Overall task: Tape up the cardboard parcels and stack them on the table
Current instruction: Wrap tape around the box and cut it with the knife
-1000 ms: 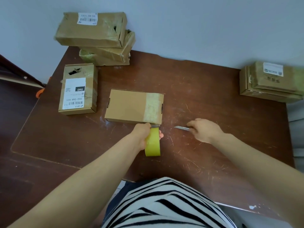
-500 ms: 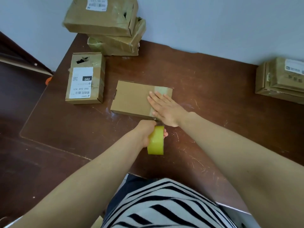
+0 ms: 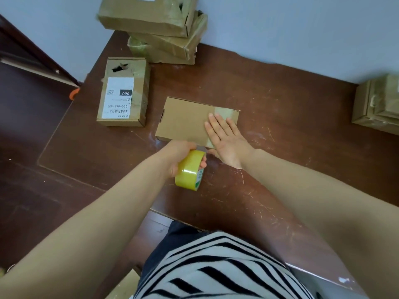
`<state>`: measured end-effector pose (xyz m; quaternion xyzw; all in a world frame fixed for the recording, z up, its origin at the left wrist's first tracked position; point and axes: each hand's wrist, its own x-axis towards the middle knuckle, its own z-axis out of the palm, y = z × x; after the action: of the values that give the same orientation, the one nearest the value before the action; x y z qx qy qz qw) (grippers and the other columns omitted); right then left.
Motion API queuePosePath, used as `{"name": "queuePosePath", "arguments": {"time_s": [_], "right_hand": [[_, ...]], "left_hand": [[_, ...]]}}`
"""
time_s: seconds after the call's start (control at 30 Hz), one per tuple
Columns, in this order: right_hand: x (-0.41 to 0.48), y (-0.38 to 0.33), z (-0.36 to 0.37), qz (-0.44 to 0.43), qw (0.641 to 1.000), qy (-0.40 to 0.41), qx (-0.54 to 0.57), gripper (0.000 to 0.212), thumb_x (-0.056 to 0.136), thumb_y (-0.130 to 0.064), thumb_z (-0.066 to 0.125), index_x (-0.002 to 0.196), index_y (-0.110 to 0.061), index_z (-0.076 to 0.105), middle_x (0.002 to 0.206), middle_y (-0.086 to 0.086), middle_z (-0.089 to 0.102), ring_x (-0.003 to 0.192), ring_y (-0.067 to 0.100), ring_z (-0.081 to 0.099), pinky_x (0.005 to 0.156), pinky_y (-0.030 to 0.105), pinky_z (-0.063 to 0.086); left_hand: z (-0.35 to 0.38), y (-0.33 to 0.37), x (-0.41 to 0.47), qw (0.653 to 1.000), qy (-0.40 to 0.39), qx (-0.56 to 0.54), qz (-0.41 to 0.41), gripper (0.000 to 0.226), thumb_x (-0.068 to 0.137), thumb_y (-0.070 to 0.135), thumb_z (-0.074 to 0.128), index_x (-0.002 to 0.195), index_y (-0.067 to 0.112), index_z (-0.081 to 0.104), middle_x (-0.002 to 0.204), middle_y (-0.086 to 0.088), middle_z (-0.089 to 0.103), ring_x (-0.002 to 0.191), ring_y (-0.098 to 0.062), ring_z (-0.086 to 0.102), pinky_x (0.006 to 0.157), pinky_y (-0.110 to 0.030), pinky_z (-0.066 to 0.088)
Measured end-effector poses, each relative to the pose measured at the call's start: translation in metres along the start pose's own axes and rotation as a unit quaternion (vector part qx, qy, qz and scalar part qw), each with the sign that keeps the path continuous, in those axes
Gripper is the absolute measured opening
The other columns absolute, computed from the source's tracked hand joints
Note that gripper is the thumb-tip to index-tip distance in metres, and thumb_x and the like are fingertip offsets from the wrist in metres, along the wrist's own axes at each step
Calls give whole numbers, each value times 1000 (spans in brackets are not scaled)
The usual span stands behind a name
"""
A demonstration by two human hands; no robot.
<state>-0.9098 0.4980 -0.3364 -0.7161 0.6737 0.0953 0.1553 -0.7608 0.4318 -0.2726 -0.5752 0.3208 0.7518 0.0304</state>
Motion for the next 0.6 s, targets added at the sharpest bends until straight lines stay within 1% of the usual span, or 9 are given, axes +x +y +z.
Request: {"name": "queuePosePath", "arguments": {"time_s": [0.2, 0.3, 0.33, 0.37, 0.4, 0.43, 0.47, 0.53, 0.6], "right_hand": [[1, 1, -7, 10, 998, -55, 5, 87, 96, -18, 44, 144, -13, -29, 148, 15, -38, 137, 29, -36, 109, 44, -22], [1, 2, -17, 20, 994, -63, 87, 99, 82, -11, 55, 149, -18, -18, 153, 9, -32, 140, 23, -30, 114, 42, -18], [-1, 2, -25, 37, 979, -56, 195, 90, 82, -9, 54, 152, -18, -1, 158, 6, -19, 144, 20, -20, 117, 40, -13], [-2, 3, -35, 73, 937, -28, 342, 71, 83, -7, 52, 149, -15, 27, 160, 5, 4, 147, 18, -1, 120, 37, -2], [-5, 4, -45, 122, 868, 12, 481, 49, 83, -8, 50, 131, -12, 55, 153, 6, 33, 142, 17, 23, 118, 33, 16], [-10, 4, -53, 159, 794, 60, 584, 31, 81, -12, 51, 106, -15, 70, 135, 6, 55, 128, 16, 45, 106, 25, 34], [-15, 3, -59, 181, 748, 90, 633, 18, 80, -18, 56, 86, -20, 72, 116, 5, 67, 109, 15, 57, 90, 16, 43], [-25, 1, -67, 191, 733, 69, 649, 15, 77, -38, 70, 77, -23, 71, 91, -4, 70, 86, 6, 61, 70, 10, 39], [-34, -4, -67, 192, 731, 35, 654, 30, 73, -47, 73, 87, -20, 73, 86, -10, 70, 81, -1, 61, 67, 10, 39]], "left_hand": [[-4, 7, -3, 1000, -16, -7, -2, 31, 99, 16, 37, 82, -2, 57, 52, -10, 61, 40, -18, 58, 41, -20, 48], [-3, 7, -7, 999, -30, -23, 13, 26, 96, 14, 40, 83, -1, 57, 54, -10, 60, 41, -18, 57, 43, -20, 48], [-3, 8, -9, 999, -40, -26, 25, 24, 96, 14, 40, 83, 1, 56, 55, -10, 60, 41, -18, 56, 44, -20, 49], [-3, 9, -11, 998, -52, -26, 37, 23, 96, 14, 40, 84, 3, 55, 55, -9, 60, 41, -18, 56, 45, -20, 49], [-2, 10, -13, 997, -63, -24, 49, 21, 96, 13, 39, 84, 5, 54, 55, -9, 60, 42, -18, 56, 46, -21, 50], [-1, 12, -14, 995, -71, -23, 62, 19, 96, 12, 39, 85, 6, 53, 55, -9, 60, 42, -18, 56, 48, -22, 50], [-1, 13, -14, 994, -76, -22, 78, 17, 96, 11, 39, 85, 8, 51, 56, -9, 61, 42, -19, 56, 48, -23, 51], [3, 16, -15, 990, -86, -15, 112, 10, 95, 6, 41, 88, 9, 48, 58, -12, 61, 43, -22, 56, 48, -26, 52], [8, 19, -16, 985, -98, -4, 142, 7, 94, 3, 45, 91, 9, 48, 59, -14, 62, 45, -23, 58, 47, -28, 52]]}}
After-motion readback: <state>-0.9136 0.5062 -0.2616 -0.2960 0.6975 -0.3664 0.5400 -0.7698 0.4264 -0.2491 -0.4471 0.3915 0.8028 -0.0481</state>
